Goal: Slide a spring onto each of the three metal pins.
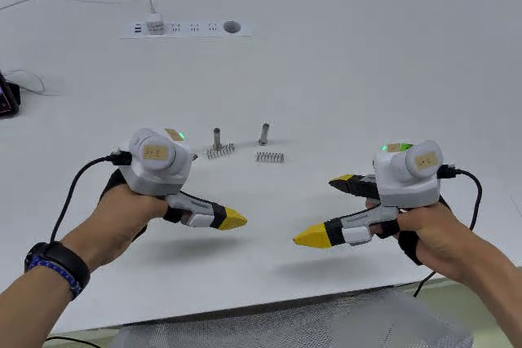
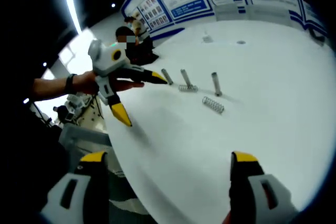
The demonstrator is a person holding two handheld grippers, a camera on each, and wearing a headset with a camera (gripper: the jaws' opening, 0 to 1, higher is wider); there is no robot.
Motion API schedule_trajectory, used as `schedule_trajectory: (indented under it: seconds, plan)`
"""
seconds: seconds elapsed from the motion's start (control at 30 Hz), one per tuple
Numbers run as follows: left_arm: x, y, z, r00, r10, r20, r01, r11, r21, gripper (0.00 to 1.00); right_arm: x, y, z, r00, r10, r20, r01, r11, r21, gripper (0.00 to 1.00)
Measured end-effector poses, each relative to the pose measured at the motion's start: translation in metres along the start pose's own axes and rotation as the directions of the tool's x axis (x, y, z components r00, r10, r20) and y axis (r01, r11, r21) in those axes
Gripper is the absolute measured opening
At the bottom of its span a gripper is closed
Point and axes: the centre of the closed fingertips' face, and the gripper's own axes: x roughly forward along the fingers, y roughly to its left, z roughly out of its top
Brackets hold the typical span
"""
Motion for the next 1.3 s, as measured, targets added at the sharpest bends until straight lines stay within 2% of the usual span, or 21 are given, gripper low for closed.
schedule_trajectory:
  seconds: [0.5,0.9,1.0,1.2,1.3]
  plan:
    - [0.018,0.009,0.010,0.9999,-0.006,-0.015,0.007,1.000,0.024,1.00,-0.001,-0.004,-0.003,1.0000,0.005,-0.003,-0.005,1.000,0.014,0.99]
    - [0.033,0.012,0.009,0.9991,-0.023,-0.036,0.024,0.999,0.031,0.98,-0.001,-0.006,-0.005,1.0000,0.008,-0.004,-0.008,1.000,0.023,0.99]
    - [0.034,0.010,0.007,0.9986,-0.030,-0.043,0.032,0.999,0.036,0.97,-0.001,-0.007,-0.005,0.9999,0.011,-0.004,-0.011,1.000,0.026,0.99]
    - [0.036,-0.001,-0.001,0.9967,-0.051,-0.062,0.055,0.996,0.065,0.94,0.001,-0.007,-0.006,0.9998,0.018,-0.006,-0.018,0.999,0.028,0.99]
    - [0.038,0.000,-0.002,0.9968,-0.053,-0.061,0.056,0.997,0.061,0.91,0.002,-0.006,-0.006,0.9997,0.021,-0.007,-0.021,0.999,0.028,0.99]
